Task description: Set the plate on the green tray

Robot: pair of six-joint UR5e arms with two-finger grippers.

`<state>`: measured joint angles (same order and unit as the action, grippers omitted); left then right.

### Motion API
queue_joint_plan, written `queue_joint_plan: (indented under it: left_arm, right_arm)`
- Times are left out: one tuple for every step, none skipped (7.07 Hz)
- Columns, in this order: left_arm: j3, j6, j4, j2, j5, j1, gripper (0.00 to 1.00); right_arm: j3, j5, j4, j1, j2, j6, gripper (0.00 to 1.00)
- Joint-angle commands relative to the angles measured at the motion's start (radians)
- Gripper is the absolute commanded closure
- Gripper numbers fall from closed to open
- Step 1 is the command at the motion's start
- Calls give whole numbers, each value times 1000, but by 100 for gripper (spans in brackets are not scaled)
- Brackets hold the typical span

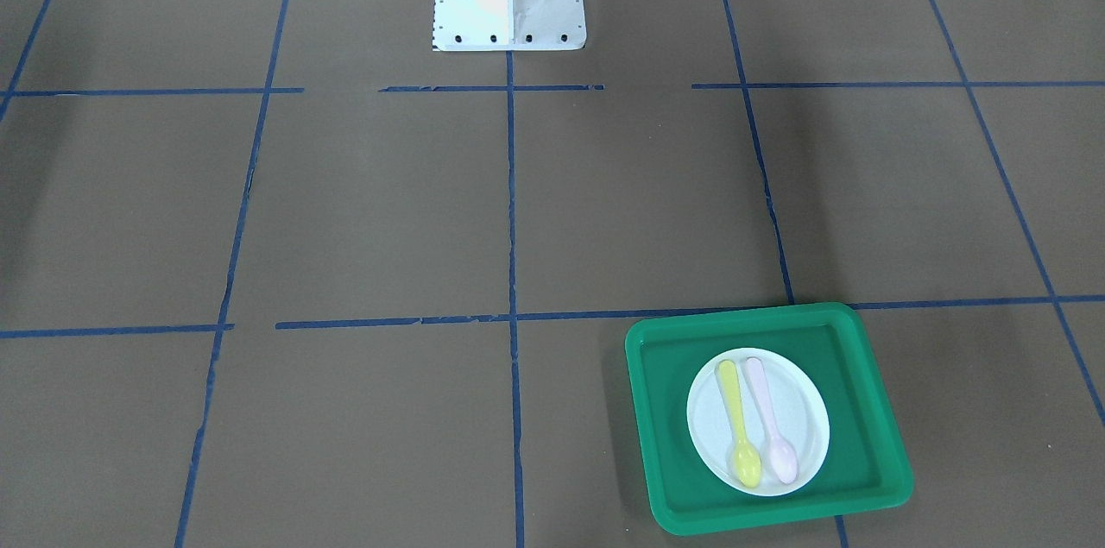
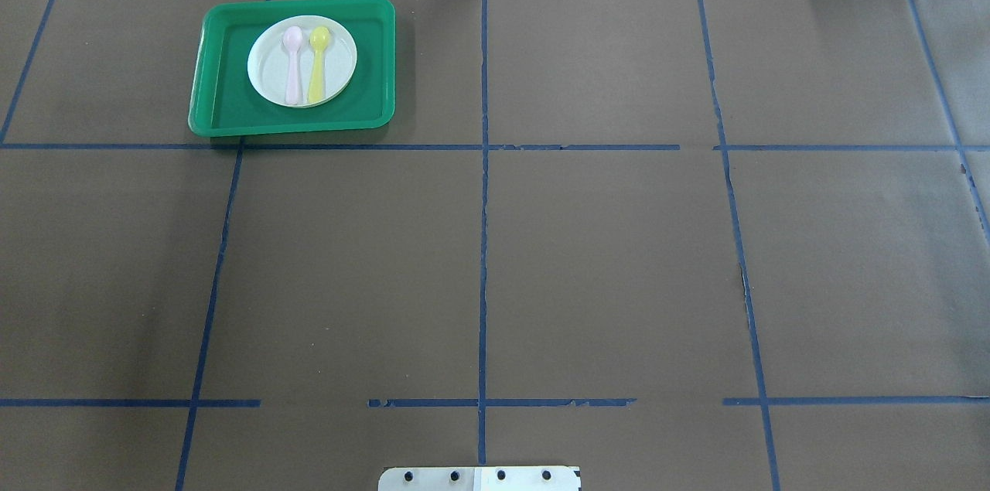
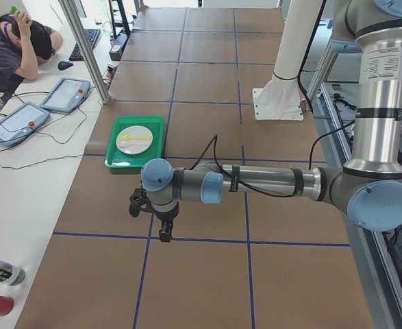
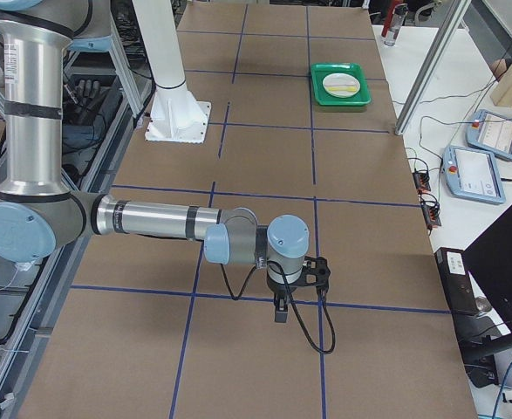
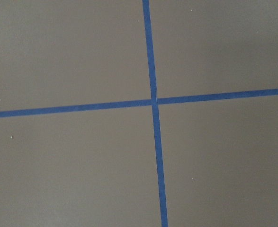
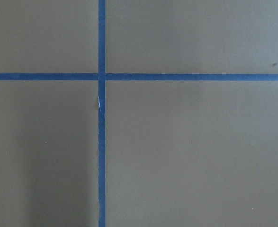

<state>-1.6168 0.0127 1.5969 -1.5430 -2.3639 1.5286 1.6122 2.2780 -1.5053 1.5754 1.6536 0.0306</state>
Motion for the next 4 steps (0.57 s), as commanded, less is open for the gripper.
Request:
queue_joint_plan:
  left_arm:
    - [-6, 1, -3, 18, -5, 13, 0]
    - [-6, 1, -5, 18, -5, 21, 0]
    - [-6, 0, -5, 23, -5, 37, 0]
    - [-15, -2, -5, 32, -5, 54, 0]
  right_arm:
    - [0, 0, -1, 0, 0, 0, 0]
    - [0, 0, -1, 0, 0, 0, 0]
    - [0, 0, -1, 0, 0, 0, 0]
    - [0, 0, -1, 0, 0, 0, 0]
